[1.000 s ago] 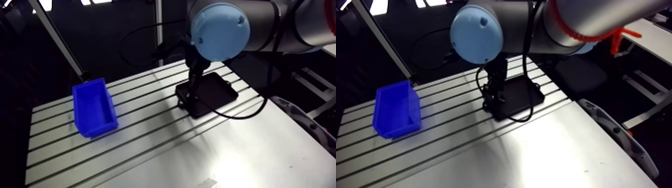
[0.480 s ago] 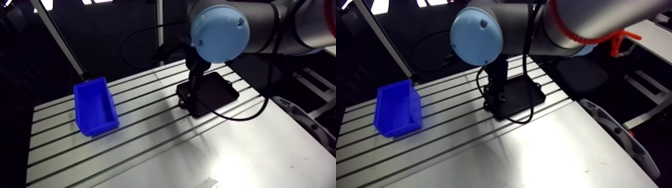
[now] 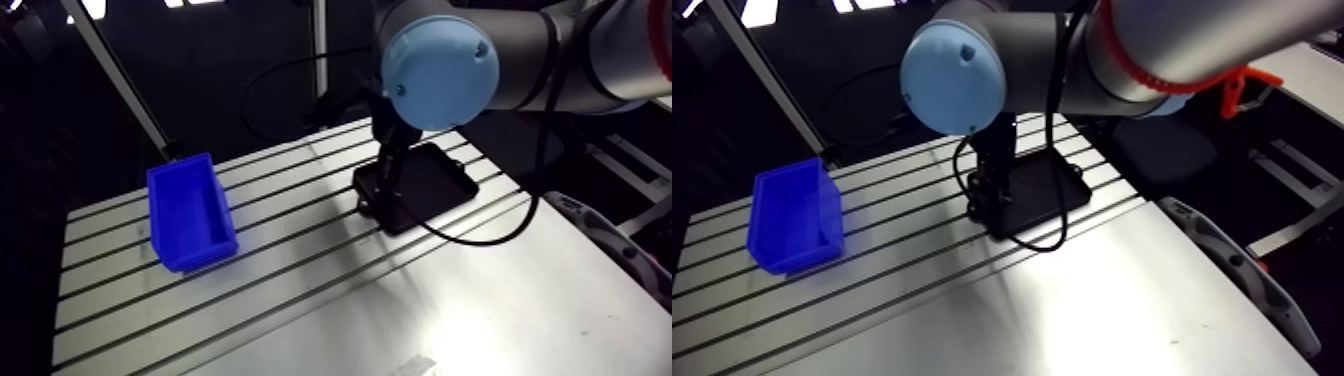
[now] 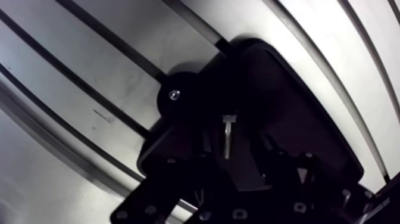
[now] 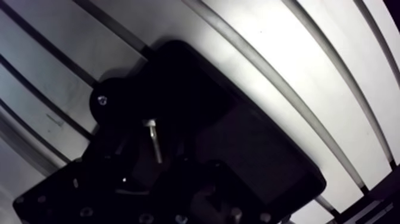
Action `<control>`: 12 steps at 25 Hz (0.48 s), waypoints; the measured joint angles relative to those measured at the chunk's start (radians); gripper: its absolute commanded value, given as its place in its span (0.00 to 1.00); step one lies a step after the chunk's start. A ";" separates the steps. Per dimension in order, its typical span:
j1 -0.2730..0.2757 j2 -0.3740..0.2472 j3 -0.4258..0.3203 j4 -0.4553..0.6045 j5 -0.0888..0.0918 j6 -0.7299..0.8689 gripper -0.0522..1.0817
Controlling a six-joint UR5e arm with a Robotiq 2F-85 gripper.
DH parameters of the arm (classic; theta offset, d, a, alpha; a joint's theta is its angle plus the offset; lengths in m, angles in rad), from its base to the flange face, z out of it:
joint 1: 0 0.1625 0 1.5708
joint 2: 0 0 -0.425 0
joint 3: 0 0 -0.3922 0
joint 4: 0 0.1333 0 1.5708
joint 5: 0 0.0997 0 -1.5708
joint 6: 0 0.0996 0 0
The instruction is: Pick up the M10 bolt from the tray and put it into the blue bin.
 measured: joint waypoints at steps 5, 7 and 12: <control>0.000 0.001 0.004 0.000 0.000 0.000 0.54; 0.002 0.001 0.006 -0.001 0.000 0.000 0.55; 0.006 0.003 0.007 -0.003 0.000 0.000 0.58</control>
